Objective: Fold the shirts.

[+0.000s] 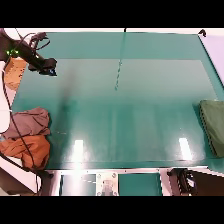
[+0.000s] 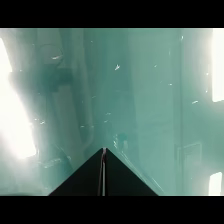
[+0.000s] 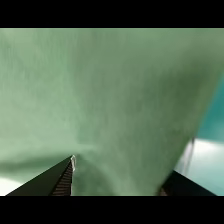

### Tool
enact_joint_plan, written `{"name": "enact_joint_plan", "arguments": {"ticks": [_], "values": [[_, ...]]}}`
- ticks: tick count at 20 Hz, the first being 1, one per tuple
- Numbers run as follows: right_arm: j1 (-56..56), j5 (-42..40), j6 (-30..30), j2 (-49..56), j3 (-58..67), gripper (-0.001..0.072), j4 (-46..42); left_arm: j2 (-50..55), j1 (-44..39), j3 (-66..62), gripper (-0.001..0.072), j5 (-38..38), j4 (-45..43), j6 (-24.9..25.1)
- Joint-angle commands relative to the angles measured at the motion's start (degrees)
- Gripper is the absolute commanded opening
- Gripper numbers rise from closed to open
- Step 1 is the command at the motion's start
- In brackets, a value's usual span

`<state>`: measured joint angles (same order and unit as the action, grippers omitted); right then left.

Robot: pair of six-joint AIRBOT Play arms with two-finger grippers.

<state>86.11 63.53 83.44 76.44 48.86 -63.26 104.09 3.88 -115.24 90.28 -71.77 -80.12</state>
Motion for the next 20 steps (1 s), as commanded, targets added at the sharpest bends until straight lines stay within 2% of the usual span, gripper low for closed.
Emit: {"name": "enact_joint_plan", "arguments": {"ticks": [1, 2, 3, 4, 5, 6, 7, 10, 13, 16, 20], "values": [[0.5, 11.5, 3.3, -0.1, 6.0, 0.0488, -7.1, -0.1, 0.0, 0.0, 0.0029, -0.5, 0.0, 0.0], [0.5, 17.2, 6.4, -0.1, 9.4, 0.0471, -8.9, -0.1, 0.0, -0.5, 0.0029, -0.9, 0.0, 0.0], [0.5, 22.1, 8.5, -0.2, 12.3, 0.0346, -8.7, -0.1, 0.0, -1.6, 0.0028, -0.9, 0.0, 0.2], [0.1, 26.5, 10.1, -0.6, 14.8, 0.0274, -7.9, -0.3, 0.0, -2.9, 0.0028, -0.9, 0.0, 0.3], [-1.2, 29.5, 11.7, -1.5, 16.7, 0.0258, -7.2, -1.1, 0.0, -3.4, 0.0028, -1.3, 0.0, 0.7], [-2.9, 30.3, 12.6, -2.6, 17.9, 0.0197, -5.9, -2.7, 0.0, -3.3, 0.0028, -1.7, -0.1, 1.2], [-5.4, 29.9, 12.5, -4.0, 18.8, 0.0072, -3.0, -4.1, 0.0, -3.3, 0.0028, -1.8, -0.2, 1.2], [-16.3, 23.3, 11.8, -7.5, 19.5, 0.0016, 3.6, -8.4, 0.0, -3.2, 0.0028, 1.1, -0.2, 1.4], [-31.0, 17.9, 6.4, -10.1, 19.3, 0.0015, 5.6, -13.2, 0.0, 2.8, 0.0028, 3.3, -0.2, 1.0], [-45.7, 14.4, 2.8, -15.1, 14.8, 0.0014, 5.6, -20.6, 0.0, 18.0, 0.0027, 2.8, 0.2, -0.8], [-64.6, 5.3, 1.4, -25.4, -0.4, 0.0014, 5.7, -36.4, -3.2, 44.2, 0.0028, -4.0, 0.6, -2.8]]}}
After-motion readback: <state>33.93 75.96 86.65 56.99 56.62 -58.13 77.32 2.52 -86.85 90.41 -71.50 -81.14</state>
